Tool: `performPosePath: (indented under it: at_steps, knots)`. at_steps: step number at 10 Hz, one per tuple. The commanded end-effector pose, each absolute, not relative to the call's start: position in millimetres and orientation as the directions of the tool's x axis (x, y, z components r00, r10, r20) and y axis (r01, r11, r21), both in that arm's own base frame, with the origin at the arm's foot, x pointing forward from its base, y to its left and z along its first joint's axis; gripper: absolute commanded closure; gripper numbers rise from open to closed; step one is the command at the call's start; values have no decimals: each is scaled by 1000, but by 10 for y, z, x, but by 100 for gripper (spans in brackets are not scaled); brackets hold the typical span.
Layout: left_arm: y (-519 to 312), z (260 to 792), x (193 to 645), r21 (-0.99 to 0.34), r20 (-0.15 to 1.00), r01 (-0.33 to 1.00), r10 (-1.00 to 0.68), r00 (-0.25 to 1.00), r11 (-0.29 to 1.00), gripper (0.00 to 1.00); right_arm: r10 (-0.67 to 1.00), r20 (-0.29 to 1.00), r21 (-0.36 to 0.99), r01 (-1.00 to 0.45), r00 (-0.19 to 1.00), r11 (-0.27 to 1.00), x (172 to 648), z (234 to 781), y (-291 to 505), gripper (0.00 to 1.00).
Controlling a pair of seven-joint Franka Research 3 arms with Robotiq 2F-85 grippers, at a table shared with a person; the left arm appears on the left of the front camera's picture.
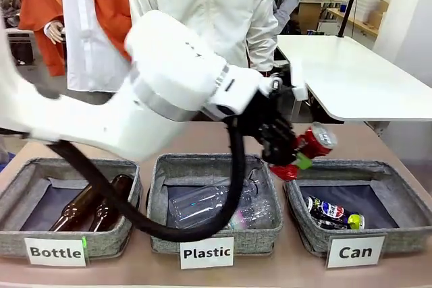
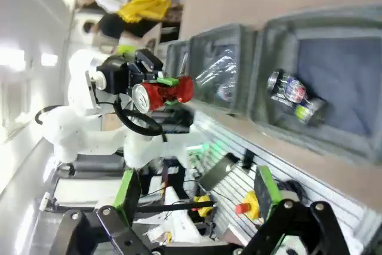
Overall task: Sort the can waste into the basket.
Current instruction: Pick up the can waste from the table and place it in the right Fabric basket.
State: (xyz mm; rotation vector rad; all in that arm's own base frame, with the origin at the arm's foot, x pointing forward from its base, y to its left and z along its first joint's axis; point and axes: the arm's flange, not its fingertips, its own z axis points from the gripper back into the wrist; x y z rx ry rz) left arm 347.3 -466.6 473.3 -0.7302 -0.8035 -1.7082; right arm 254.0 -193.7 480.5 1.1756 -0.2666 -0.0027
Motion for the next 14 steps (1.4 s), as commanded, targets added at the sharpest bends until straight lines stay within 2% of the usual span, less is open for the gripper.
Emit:
performPosePath:
  at_steps: [1, 2, 3, 5, 9, 10, 11, 13, 14]
  knots:
    - [-5036, 4603, 3424, 237, 793, 939, -508, -335, -249, 67, -209, 198, 904, -96, 958, 417, 2105, 4716, -2256, 0]
    - [-5193, 4517, 3384, 270, 780, 923, -499, -377, -275, 67, -211, 178, 877, -58, 961, 477, 1986, 4610, -2311, 0]
    - [-5328, 4414, 3389, 300, 764, 912, -502, -405, -278, 67, -259, 205, 892, -71, 944, 446, 1939, 4569, -2379, 0]
    - [-5504, 4296, 3452, 331, 735, 901, -522, -433, -282, 67, -222, 196, 889, -78, 955, 450, 1936, 4759, -2369, 0]
    - [-5645, 4169, 3525, 325, 720, 906, -549, -424, -271, 67, -222, 196, 889, -78, 955, 450, 1936, 4759, -2369, 0]
    - [-5674, 4158, 3530, 335, 725, 905, -542, -426, -263, 64, -222, 196, 889, -78, 955, 450, 1936, 4759, -2369, 0]
    - [-5706, 4143, 3544, 350, 718, 894, -533, -447, -279, 11, -222, 196, 889, -78, 955, 450, 1936, 4759, -2369, 0]
    - [-5726, 4139, 3561, 358, 727, 889, -512, -458, -286, 0, -222, 196, 889, -78, 955, 450, 1936, 4759, -2369, 0]
    - [-5728, 4133, 3561, 367, 726, 887, -509, -462, -281, 0, -222, 196, 889, -78, 955, 450, 1936, 4759, -2369, 0]
